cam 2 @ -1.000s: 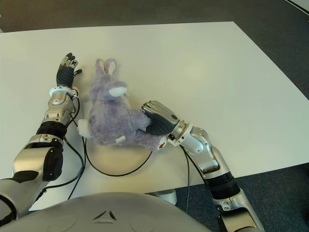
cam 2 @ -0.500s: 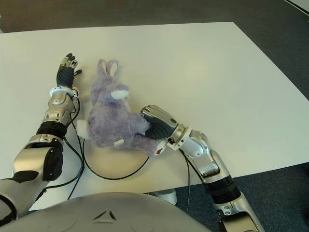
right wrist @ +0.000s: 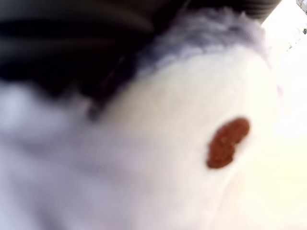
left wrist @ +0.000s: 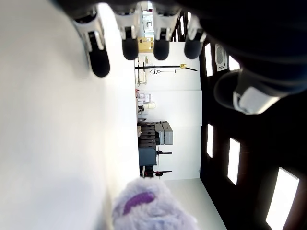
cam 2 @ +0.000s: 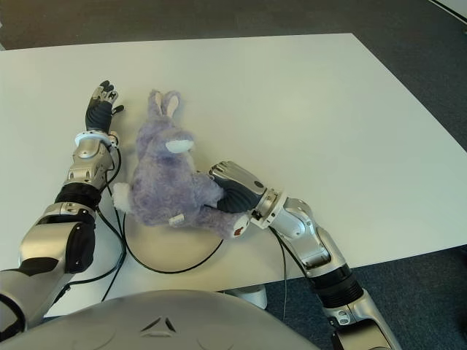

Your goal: Put the doll into the plate.

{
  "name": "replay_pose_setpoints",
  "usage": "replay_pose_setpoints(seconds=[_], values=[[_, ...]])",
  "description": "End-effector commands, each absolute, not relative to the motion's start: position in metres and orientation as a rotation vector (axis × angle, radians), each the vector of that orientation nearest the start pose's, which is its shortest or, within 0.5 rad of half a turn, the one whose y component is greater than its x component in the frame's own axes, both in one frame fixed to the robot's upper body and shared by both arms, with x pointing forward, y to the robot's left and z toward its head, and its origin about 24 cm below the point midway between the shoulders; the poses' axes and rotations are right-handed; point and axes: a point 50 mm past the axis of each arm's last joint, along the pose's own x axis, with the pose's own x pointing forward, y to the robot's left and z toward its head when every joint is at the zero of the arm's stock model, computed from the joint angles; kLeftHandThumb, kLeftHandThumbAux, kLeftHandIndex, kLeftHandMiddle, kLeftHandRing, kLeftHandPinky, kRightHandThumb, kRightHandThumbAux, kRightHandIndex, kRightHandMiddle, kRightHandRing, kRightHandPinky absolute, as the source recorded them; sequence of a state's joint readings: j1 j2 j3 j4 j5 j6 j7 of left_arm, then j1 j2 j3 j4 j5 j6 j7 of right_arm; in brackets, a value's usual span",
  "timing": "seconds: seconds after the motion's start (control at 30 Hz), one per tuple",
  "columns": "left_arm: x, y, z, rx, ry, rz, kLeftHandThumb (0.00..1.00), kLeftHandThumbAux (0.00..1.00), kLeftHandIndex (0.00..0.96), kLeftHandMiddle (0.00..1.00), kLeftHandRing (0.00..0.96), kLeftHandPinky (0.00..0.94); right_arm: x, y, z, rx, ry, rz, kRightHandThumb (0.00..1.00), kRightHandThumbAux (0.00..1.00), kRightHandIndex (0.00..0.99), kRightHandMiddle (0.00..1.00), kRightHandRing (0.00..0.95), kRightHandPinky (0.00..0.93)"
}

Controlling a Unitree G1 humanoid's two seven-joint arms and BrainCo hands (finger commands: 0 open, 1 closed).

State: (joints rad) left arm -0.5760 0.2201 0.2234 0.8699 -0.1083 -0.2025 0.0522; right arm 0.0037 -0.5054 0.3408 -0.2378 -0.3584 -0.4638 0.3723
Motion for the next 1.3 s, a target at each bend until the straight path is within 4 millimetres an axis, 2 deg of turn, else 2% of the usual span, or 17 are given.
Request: replay_pose_setpoints(seconds=[0.03,0.43,0.83,0.9,0.97,1.0,1.03,1.07,1.1,1.13,1.3], values=[[0.3368,0.2271,0.0238,-0.012,0.159,0.253,0.566,0.396,0.0,0.0,0.0,0.051,0.1966,-0.1104,0.0671,-0.891,-0.418,0.962,0.703,0.718,0.437,0.878,0.853,0.856],[0.3362,0.2273,0.0235,-0.012,0.159,0.252,0.568,0.393,0.0,0.0,0.0,0.055,0.1971,-0.108,0.0671,-0.907,-0.579,0.91,0.688,0.717,0.437,0.828,0.83,0.823],[0.3362,0.2272,0.0235,-0.012,0.158,0.254,0.572,0.397,0.0,0.0,0.0,0.063,0.1992,-0.1085,0.0639,-0.936,-0.618,0.87,0.681,0.717,0.431,0.767,0.762,0.759],[0.3361,0.2273,0.0234,-0.011,0.158,0.254,0.57,0.395,0.0,0.0,0.0,0.065,0.1996,-0.1087,0.0635,-0.942,-0.619,0.866,0.678,0.719,0.423,0.738,0.718,0.674],[0.336,0.2272,0.0234,-0.011,0.157,0.253,0.569,0.395,0.0,0.0,0.0,0.065,0.2001,-0.1088,0.0633,-0.949,-0.621,0.862,0.677,0.719,0.421,0.725,0.696,0.637],[0.336,0.2272,0.0235,-0.012,0.156,0.252,0.567,0.395,0.0,0.0,0.0,0.059,0.2003,-0.1088,0.0632,-0.952,-0.622,0.86,0.361,0.585,0.367,0.608,0.544,0.452],[0.3362,0.2271,0.0234,-0.012,0.157,0.252,0.566,0.395,0.0,0.0,0.0,0.058,0.201,-0.1089,0.063,-0.957,-0.624,0.858,0.305,0.562,0.358,0.588,0.517,0.421],[0.3363,0.2271,0.0234,-0.012,0.157,0.251,0.566,0.395,0.0,0.0,0.0,0.056,0.2015,-0.1089,0.0628,-0.96,-0.625,0.856,0.264,0.547,0.329,0.512,0.433,0.331],[0.3364,0.2271,0.0233,-0.013,0.157,0.251,0.565,0.395,0.0,0.0,0.0,0.056,0.202,-0.1089,0.0629,-0.968,-0.629,0.855,0.257,0.544,0.324,0.499,0.418,0.315],[0.3364,0.2271,0.0233,-0.013,0.158,0.25,0.565,0.395,0.0,0.0,0.0,0.055,0.2024,-0.1089,0.063,-0.973,-0.632,0.853,0.245,0.539,0.297,0.426,0.345,0.238],[0.3365,0.2272,0.0232,-0.015,0.159,0.248,0.564,0.39,0.0,0.0,0.0,0.052,0.2031,-0.1089,0.0628,-0.997,-0.633,0.848,0.219,0.538,0.26,0.349,0.266,0.134]])
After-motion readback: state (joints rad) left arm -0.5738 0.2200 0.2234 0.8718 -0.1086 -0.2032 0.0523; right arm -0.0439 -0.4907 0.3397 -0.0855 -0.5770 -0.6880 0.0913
